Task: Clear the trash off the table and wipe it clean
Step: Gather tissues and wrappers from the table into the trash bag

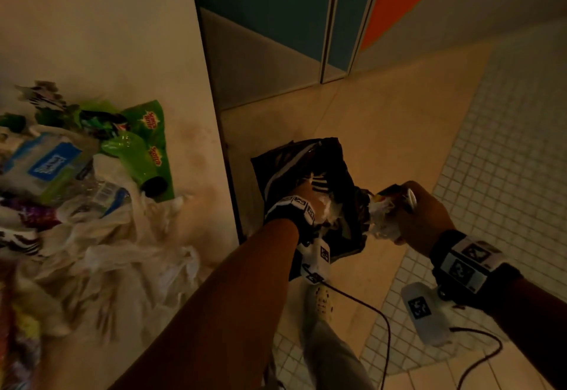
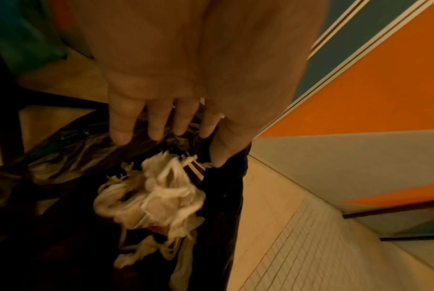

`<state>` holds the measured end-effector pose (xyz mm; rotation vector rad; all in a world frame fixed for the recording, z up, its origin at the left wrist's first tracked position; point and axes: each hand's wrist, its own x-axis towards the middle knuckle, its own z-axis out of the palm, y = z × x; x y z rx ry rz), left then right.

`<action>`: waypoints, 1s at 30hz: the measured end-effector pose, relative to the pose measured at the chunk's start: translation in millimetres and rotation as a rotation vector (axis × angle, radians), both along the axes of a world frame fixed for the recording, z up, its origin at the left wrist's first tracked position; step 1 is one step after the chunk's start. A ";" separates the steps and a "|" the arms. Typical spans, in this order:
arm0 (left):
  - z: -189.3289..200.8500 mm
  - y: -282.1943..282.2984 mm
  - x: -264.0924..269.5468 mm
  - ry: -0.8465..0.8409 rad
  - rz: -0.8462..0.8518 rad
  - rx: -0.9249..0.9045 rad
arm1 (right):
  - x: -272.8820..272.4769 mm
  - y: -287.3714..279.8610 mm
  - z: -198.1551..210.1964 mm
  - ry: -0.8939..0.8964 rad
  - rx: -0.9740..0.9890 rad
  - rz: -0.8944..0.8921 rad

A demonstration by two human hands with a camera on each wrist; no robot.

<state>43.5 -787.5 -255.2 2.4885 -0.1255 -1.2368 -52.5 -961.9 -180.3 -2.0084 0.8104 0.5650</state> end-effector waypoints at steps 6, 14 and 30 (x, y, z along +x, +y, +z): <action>33.7 3.0 37.0 -0.057 0.327 -0.172 | 24.1 15.0 -27.0 0.077 -0.027 0.081; 161.5 33.0 76.4 -0.430 0.419 -0.432 | 57.6 53.6 -44.8 0.102 -0.048 0.116; 265.8 250.3 28.7 -0.604 0.172 -0.231 | 28.4 186.8 103.4 -0.264 -0.001 0.835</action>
